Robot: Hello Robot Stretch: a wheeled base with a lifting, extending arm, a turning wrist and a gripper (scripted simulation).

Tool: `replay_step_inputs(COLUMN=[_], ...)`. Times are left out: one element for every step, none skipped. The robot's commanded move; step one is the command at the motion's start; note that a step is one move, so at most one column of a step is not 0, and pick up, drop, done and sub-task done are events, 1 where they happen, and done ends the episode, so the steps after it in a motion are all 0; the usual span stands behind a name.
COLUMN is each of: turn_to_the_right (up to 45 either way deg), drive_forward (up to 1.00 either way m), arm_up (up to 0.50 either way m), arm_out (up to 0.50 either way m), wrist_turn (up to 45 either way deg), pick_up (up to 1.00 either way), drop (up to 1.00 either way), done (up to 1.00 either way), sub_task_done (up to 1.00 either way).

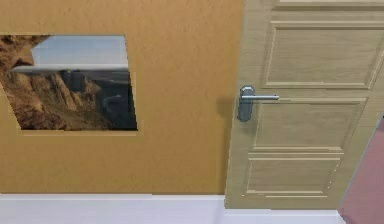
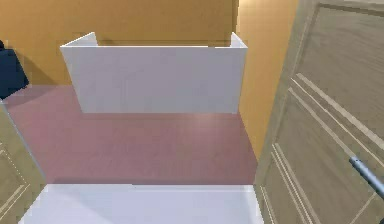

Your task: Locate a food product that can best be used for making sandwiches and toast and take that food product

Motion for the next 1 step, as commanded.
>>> replay_step_inputs(turn_to_the_right=[0.0], drive_forward=[0.1], arm_up=[0.0], arm_out=[0.0], wrist_turn=[0.0], pick_up=[0.0], drop=[0.0], done=[0.0], sub_task_done=[0.0])
